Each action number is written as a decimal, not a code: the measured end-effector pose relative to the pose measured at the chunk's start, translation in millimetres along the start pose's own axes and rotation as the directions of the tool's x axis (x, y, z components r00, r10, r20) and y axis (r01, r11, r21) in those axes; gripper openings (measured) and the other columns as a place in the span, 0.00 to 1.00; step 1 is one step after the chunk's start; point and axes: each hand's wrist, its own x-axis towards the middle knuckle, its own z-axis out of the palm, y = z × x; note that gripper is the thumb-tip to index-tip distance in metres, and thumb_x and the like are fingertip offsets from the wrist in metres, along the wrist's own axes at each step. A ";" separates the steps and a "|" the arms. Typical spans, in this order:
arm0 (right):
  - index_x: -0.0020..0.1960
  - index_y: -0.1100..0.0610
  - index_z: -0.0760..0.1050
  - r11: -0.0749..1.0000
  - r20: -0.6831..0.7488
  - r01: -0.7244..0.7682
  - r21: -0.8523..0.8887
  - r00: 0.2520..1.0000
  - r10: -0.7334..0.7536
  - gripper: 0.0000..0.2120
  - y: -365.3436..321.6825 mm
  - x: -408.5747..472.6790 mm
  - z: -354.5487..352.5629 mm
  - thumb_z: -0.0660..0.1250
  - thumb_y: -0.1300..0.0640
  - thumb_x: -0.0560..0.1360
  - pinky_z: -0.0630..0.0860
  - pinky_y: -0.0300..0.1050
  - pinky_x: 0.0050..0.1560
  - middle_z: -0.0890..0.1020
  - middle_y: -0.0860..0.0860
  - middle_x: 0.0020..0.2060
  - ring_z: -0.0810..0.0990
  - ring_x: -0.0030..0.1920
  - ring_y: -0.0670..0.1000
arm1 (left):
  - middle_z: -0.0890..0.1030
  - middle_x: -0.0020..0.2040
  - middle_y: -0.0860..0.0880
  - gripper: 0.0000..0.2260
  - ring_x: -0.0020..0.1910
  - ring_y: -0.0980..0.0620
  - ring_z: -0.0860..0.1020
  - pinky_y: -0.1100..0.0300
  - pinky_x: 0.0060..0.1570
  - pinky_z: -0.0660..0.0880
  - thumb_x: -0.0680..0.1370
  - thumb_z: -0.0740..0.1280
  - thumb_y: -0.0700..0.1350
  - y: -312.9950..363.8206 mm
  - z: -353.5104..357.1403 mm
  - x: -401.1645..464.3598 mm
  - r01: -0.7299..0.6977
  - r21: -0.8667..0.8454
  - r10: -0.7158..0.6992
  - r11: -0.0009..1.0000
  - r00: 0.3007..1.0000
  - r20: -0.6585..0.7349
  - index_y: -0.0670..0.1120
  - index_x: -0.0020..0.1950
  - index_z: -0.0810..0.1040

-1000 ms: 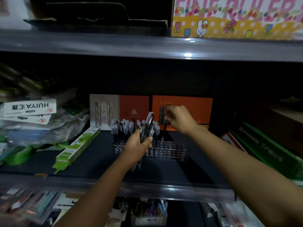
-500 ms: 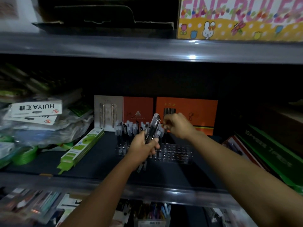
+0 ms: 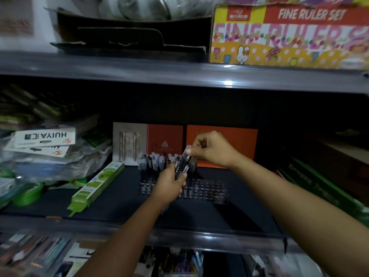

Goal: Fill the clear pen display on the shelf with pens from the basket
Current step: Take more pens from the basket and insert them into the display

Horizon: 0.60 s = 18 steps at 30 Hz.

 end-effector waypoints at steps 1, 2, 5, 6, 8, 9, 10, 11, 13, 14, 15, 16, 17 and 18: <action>0.36 0.62 0.76 1.000 -0.015 -0.020 0.015 1.000 0.021 0.13 -1.3 0.0 1.2 0.73 0.54 0.72 0.70 0.29 0.31 0.82 0.54 0.30 0.77 0.27 0.39 | 0.77 0.36 0.49 0.03 0.29 0.57 0.74 0.63 0.30 0.72 0.80 0.62 0.42 0.3 0.4 -0.6 -0.001 0.018 0.001 1.000 1.000 -0.005 0.50 0.50 0.70; 0.36 0.63 0.77 0.999 -0.021 -0.043 0.030 0.999 0.044 0.13 -2.0 0.1 1.8 0.73 0.55 0.73 0.70 0.28 0.30 0.82 0.54 0.30 0.77 0.26 0.39 | 0.77 0.36 0.49 0.04 0.29 0.56 0.74 0.61 0.31 0.72 0.80 0.62 0.42 0.2 0.3 -1.1 -0.002 0.032 0.003 0.999 1.000 -0.010 0.52 0.49 0.70; 0.36 0.62 0.76 0.992 -0.048 -0.095 0.083 0.994 0.099 0.10 -4.0 2.6 1.1 0.72 0.59 0.73 0.74 0.37 0.31 0.81 0.54 0.30 0.78 0.28 0.42 | 0.77 0.35 0.50 0.08 0.30 0.55 0.74 0.59 0.32 0.73 0.80 0.62 0.42 -0.1 -2.3 -2.3 -0.009 0.044 0.009 0.999 1.000 -0.008 0.55 0.46 0.69; 0.36 0.61 0.76 0.988 -0.081 -0.107 0.114 0.990 0.116 0.10 -4.3 4.0 -0.6 0.72 0.60 0.73 0.77 0.44 0.33 0.82 0.54 0.30 0.79 0.29 0.46 | 0.76 0.35 0.50 0.08 0.30 0.55 0.74 0.59 0.32 0.73 0.80 0.62 0.41 -0.7 -3.3 -2.8 -0.012 0.051 0.012 0.999 1.000 -0.005 0.55 0.46 0.69; 0.35 0.59 0.74 0.973 -0.112 -0.119 0.198 0.983 0.143 0.10 -5.6 6.1 -7.8 0.70 0.63 0.74 0.78 0.51 0.38 0.82 0.56 0.32 0.79 0.32 0.51 | 0.76 0.37 0.50 0.07 0.33 0.56 0.75 0.61 0.33 0.72 0.80 0.62 0.41 -2.0 -4.5 -4.7 -0.009 0.049 0.010 0.999 1.000 -0.009 0.54 0.48 0.70; 0.36 0.60 0.74 0.966 -0.089 -0.126 0.225 0.985 0.149 0.09 -6.0 6.3 -11.8 0.71 0.64 0.74 0.78 0.50 0.39 0.82 0.57 0.32 0.79 0.32 0.51 | 0.76 0.37 0.50 0.06 0.34 0.56 0.75 0.61 0.34 0.73 0.80 0.62 0.41 -3.2 -4.6 -5.5 -0.001 0.038 0.002 0.999 1.000 -0.017 0.53 0.50 0.70; 0.37 0.61 0.75 0.966 -0.053 -0.138 0.221 0.987 0.153 0.08 -5.8 6.2 -14.6 0.72 0.63 0.73 0.78 0.48 0.39 0.81 0.56 0.32 0.79 0.32 0.50 | 0.76 0.37 0.50 0.06 0.34 0.55 0.75 0.61 0.34 0.73 0.80 0.62 0.41 -4.2 -4.7 -6.0 0.010 0.030 -0.009 1.000 1.000 -0.024 0.52 0.52 0.70; 0.38 0.61 0.76 0.971 -0.017 -0.154 0.185 0.987 0.160 0.08 -5.4 5.6 -15.7 0.74 0.61 0.71 0.78 0.47 0.40 0.81 0.56 0.33 0.79 0.33 0.49 | 0.76 0.38 0.49 0.05 0.35 0.55 0.75 0.60 0.35 0.73 0.80 0.62 0.41 -4.8 -4.5 -5.9 0.018 0.025 -0.017 1.000 0.999 -0.028 0.50 0.54 0.71; 0.41 0.60 0.77 0.976 0.035 -0.185 0.116 0.983 0.182 0.09 -3.7 4.4 -12.3 0.77 0.58 0.69 0.78 0.48 0.41 0.82 0.55 0.34 0.80 0.35 0.49 | 0.77 0.38 0.49 0.06 0.35 0.55 0.76 0.57 0.37 0.74 0.80 0.62 0.41 -4.3 -2.9 -4.6 0.023 0.037 -0.022 0.999 0.999 -0.027 0.49 0.56 0.71; 0.42 0.60 0.78 0.977 0.042 -0.186 0.105 0.982 0.183 0.09 -3.2 4.2 -9.5 0.77 0.58 0.68 0.78 0.48 0.41 0.82 0.55 0.34 0.80 0.35 0.49 | 0.77 0.37 0.50 0.06 0.35 0.55 0.76 0.57 0.37 0.74 0.80 0.62 0.42 -3.1 -1.9 -4.0 0.017 0.051 -0.016 0.999 1.000 -0.024 0.50 0.55 0.71; 0.42 0.61 0.78 0.979 0.036 -0.177 0.103 0.984 0.174 0.09 -3.6 4.0 -7.1 0.77 0.60 0.68 0.78 0.48 0.41 0.82 0.55 0.33 0.80 0.35 0.49 | 0.77 0.37 0.50 0.05 0.34 0.55 0.75 0.57 0.37 0.73 0.80 0.62 0.42 -1.7 -0.8 -3.2 0.008 0.061 -0.007 0.998 1.000 -0.023 0.51 0.53 0.71; 0.42 0.61 0.77 0.980 0.021 -0.170 0.105 0.986 0.168 0.09 -3.7 4.2 -5.6 0.76 0.61 0.68 0.78 0.49 0.40 0.82 0.56 0.33 0.81 0.34 0.50 | 0.77 0.37 0.49 0.05 0.33 0.54 0.75 0.57 0.36 0.73 0.80 0.62 0.42 0.2 0.2 -3.0 0.000 0.068 0.001 0.998 1.000 -0.023 0.52 0.51 0.71; 0.41 0.61 0.77 0.980 0.007 -0.163 0.112 0.987 0.163 0.08 -4.7 3.8 -5.0 0.76 0.63 0.69 0.78 0.49 0.40 0.82 0.56 0.32 0.81 0.34 0.50 | 0.77 0.37 0.49 0.04 0.33 0.54 0.74 0.58 0.36 0.72 0.80 0.62 0.42 2.2 1.0 -3.0 -0.006 0.073 0.008 0.997 1.000 -0.021 0.52 0.51 0.71; 0.40 0.60 0.76 0.980 -0.006 -0.160 0.117 0.987 0.162 0.08 -4.7 3.7 -5.0 0.75 0.64 0.69 0.78 0.49 0.40 0.82 0.56 0.32 0.81 0.33 0.50 | 0.77 0.37 0.49 0.04 0.33 0.53 0.74 0.58 0.36 0.72 0.80 0.62 0.42 3.5 1.6 -3.0 -0.011 0.084 0.012 0.996 1.000 -0.019 0.51 0.51 0.71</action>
